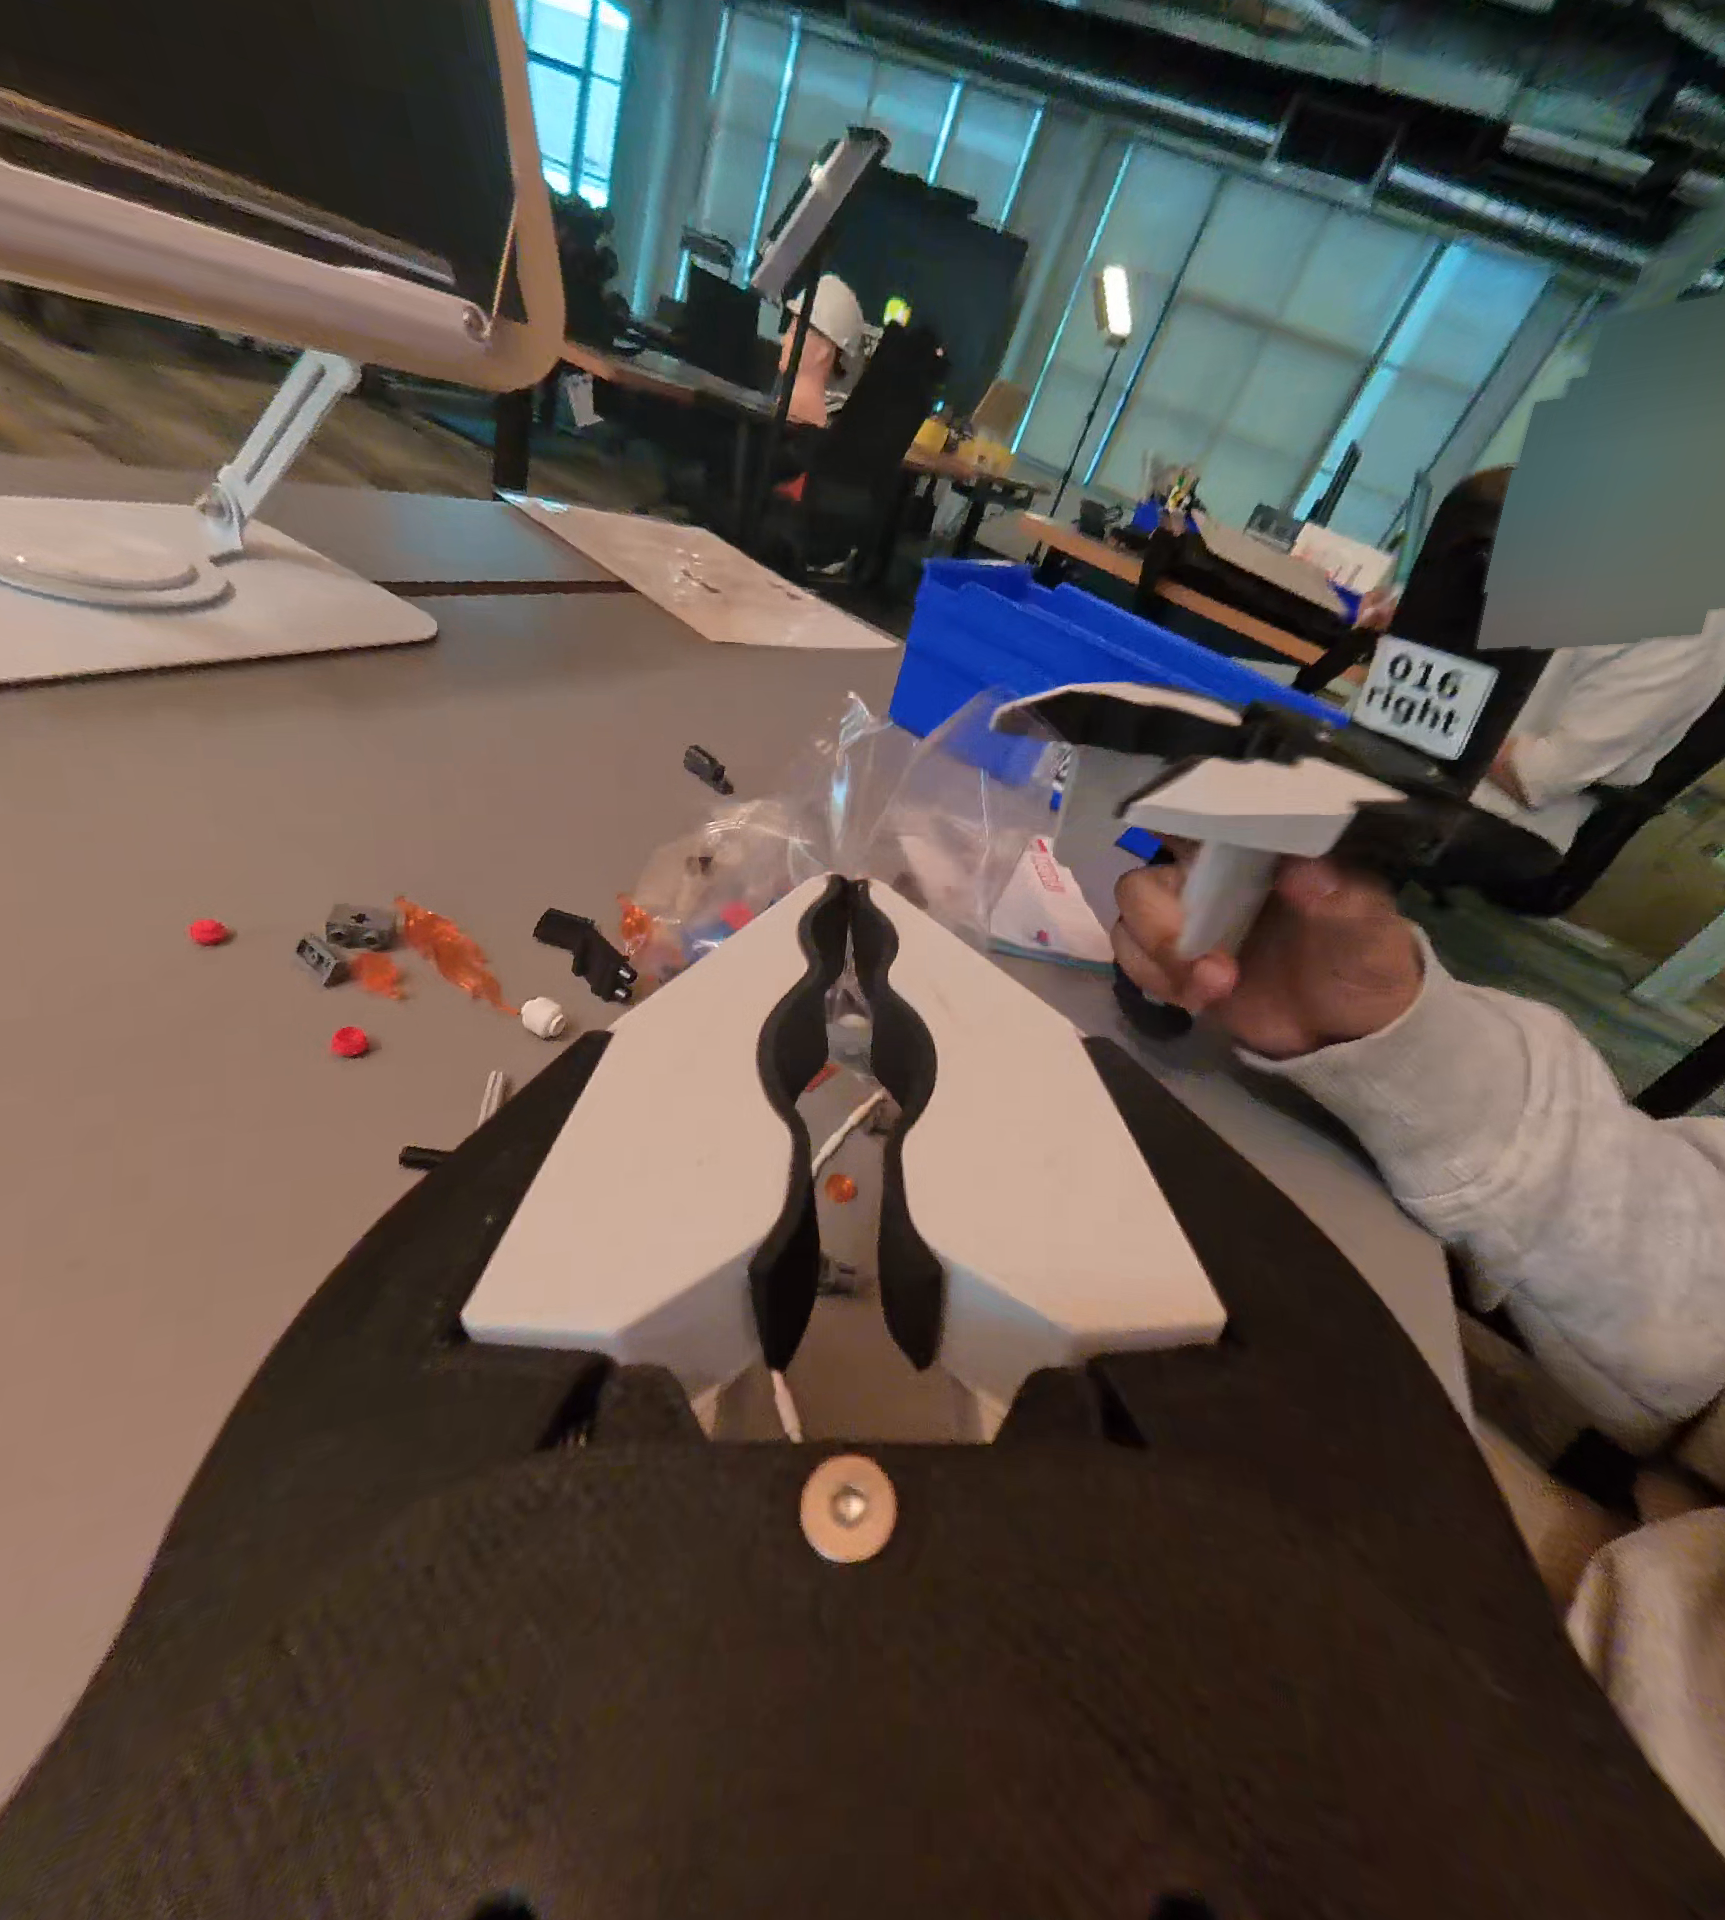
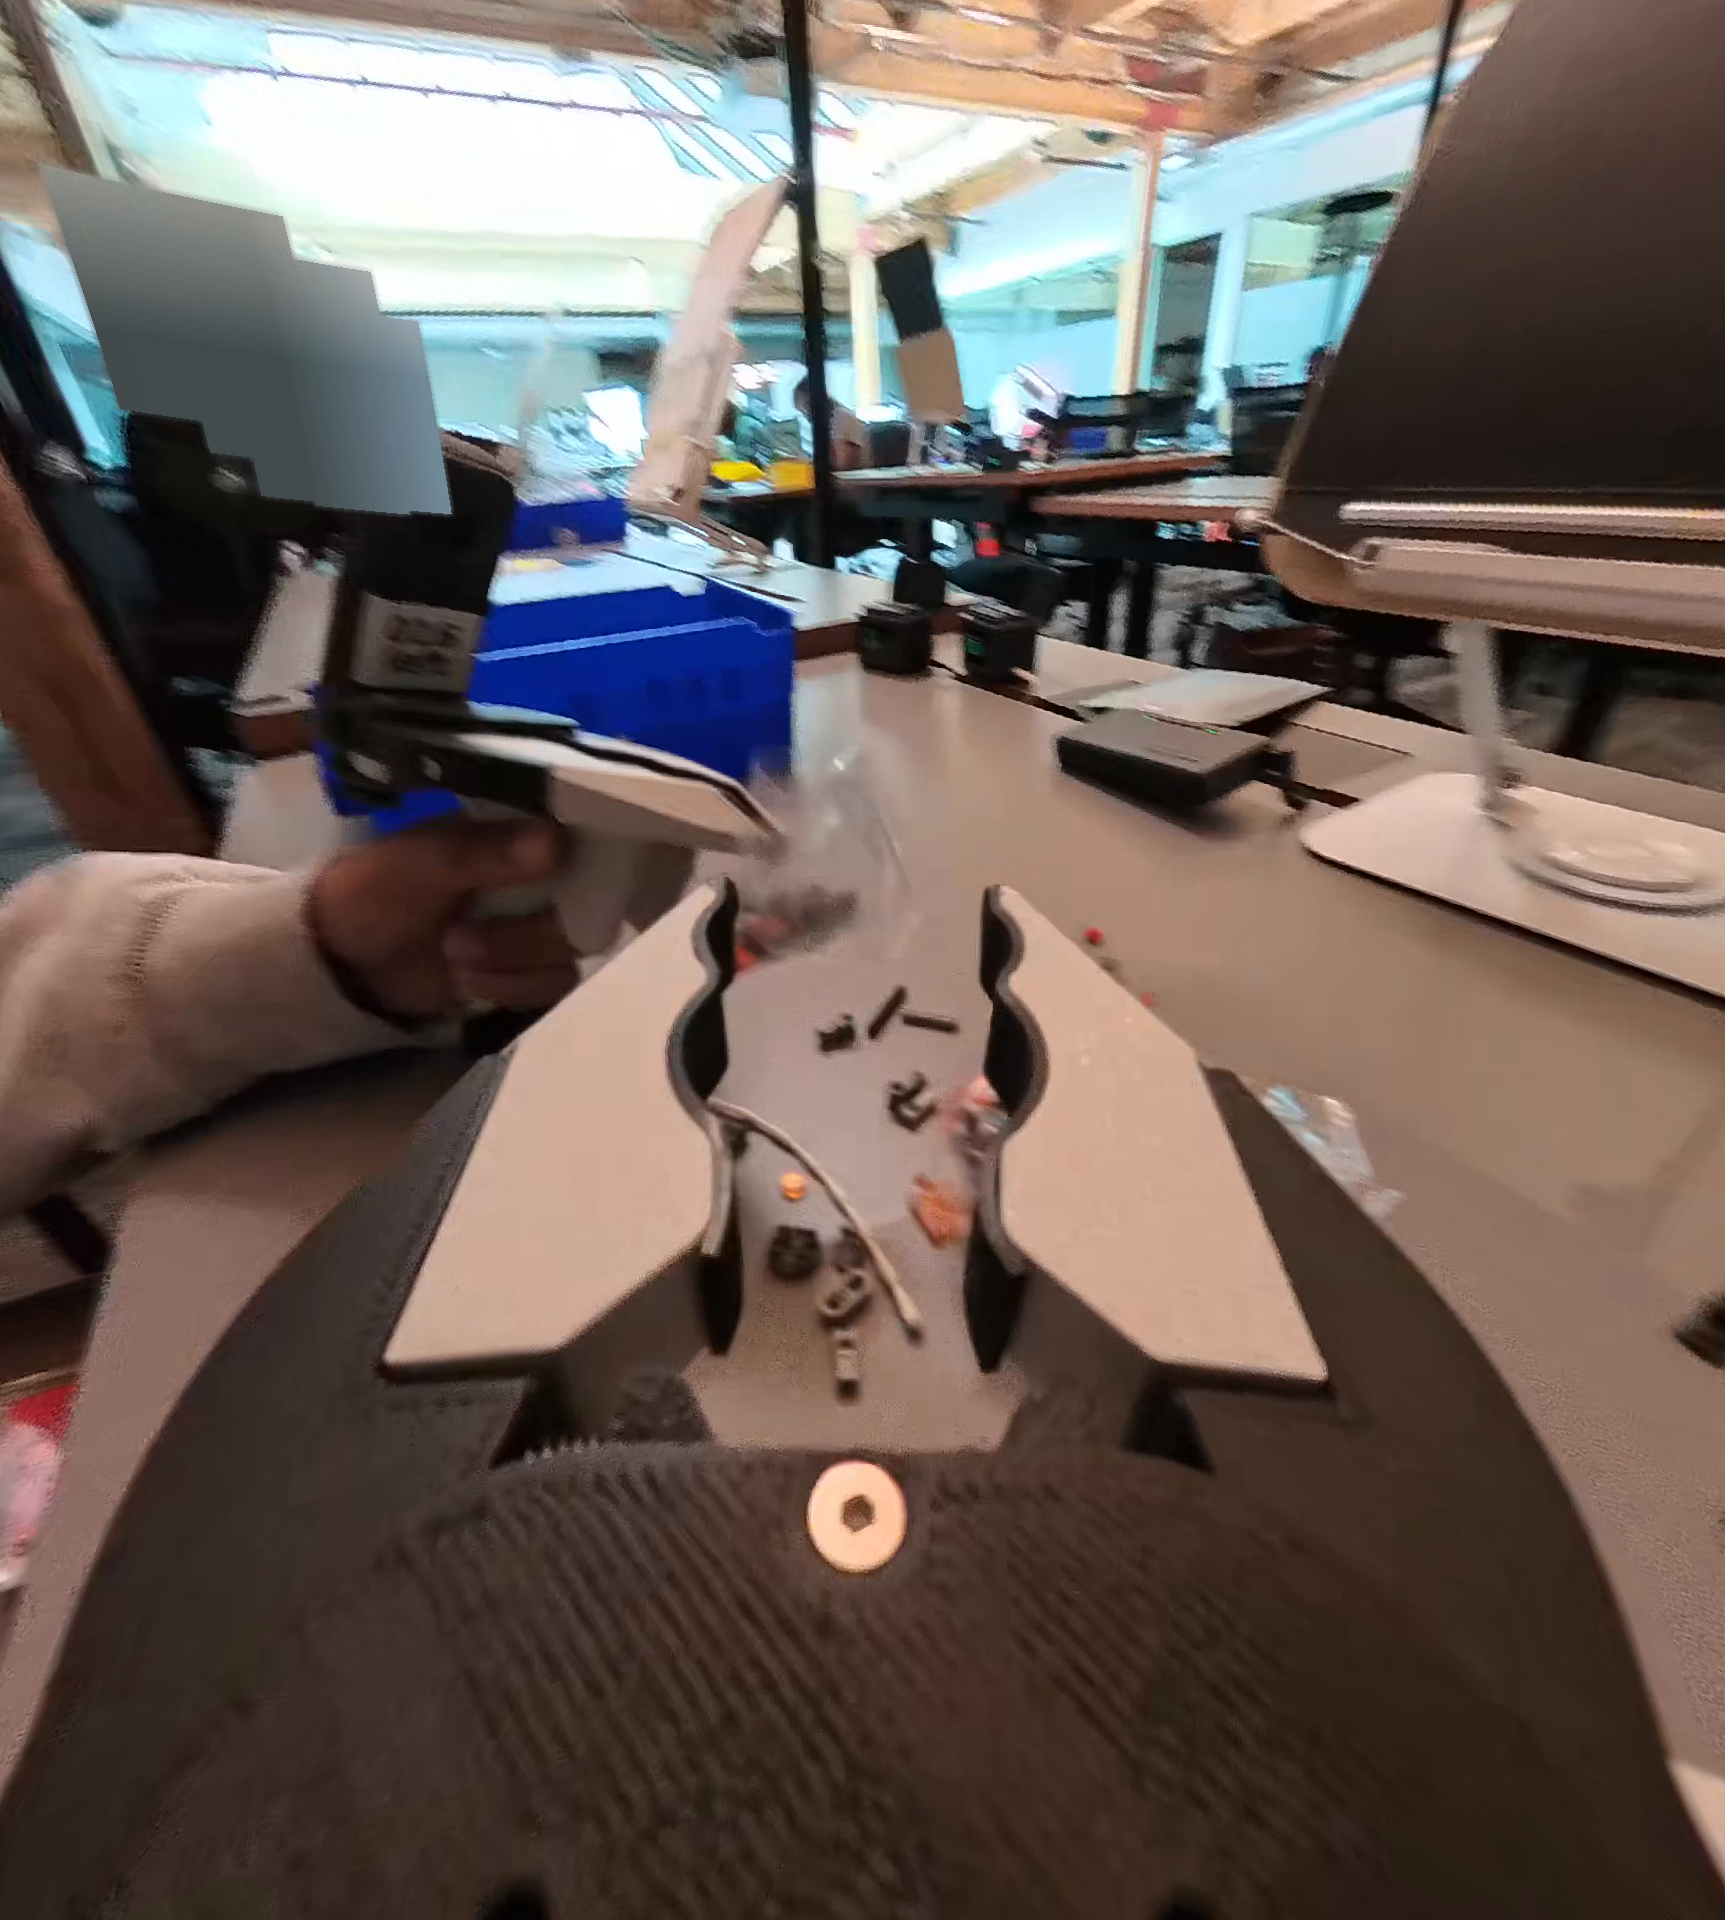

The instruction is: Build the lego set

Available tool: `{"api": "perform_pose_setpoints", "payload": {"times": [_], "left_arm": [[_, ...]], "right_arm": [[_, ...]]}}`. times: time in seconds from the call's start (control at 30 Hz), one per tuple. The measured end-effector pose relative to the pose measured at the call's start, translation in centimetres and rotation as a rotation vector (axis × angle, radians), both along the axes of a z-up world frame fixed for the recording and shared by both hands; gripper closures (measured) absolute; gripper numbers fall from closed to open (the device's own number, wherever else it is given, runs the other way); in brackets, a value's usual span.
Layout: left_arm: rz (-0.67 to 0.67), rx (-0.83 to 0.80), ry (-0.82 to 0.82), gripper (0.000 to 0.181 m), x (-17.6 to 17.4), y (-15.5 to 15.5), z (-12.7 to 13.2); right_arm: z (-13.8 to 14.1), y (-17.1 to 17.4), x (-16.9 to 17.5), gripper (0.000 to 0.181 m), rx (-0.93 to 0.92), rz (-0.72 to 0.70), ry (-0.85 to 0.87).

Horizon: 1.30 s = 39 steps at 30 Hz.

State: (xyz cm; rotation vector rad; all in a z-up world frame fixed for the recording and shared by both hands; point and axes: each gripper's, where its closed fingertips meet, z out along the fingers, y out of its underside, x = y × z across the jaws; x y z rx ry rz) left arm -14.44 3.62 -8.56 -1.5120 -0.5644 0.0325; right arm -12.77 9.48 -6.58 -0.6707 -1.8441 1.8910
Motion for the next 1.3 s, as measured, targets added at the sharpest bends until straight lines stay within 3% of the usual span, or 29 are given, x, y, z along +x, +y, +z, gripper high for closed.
{"api": "perform_pose_setpoints", "payload": {"times": [0.1,0.27,0.43,0.67,1.13,1.3], "left_arm": [[-0.018,-0.064,0.036,0.181,0.6,0.8,-0.7],[-0.081,-0.103,0.112,0.181,2.4,2.2,-0.8],[-0.092,-0.131,0.157,0.181,2.9,2.6,-0.9],[-0.140,-0.104,0.124,0.181,3.3,2.8,-0.9],[-0.246,-0.022,0.029,0.181,4.3,2.8,-0.4],[-0.203,-0.022,0.040,0.181,3.7,2.5,-0.3]], "right_arm": [[0.6,-0.7,0.8,0.125,-0.067,0.059,-0.015],[-0.8,-1.6,0.8,0.131,0.000,0.079,-0.063],[-1.1,-1.4,0.8,0.181,0.054,0.053,-0.039],[-1.1,0.1,-0.2,0.181,-0.034,0.023,-0.139],[-0.9,0.2,-0.2,0.181,0.010,-0.027,-0.077],[-0.9,0.2,-0.4,0.156,-0.049,0.000,-0.114]]}}
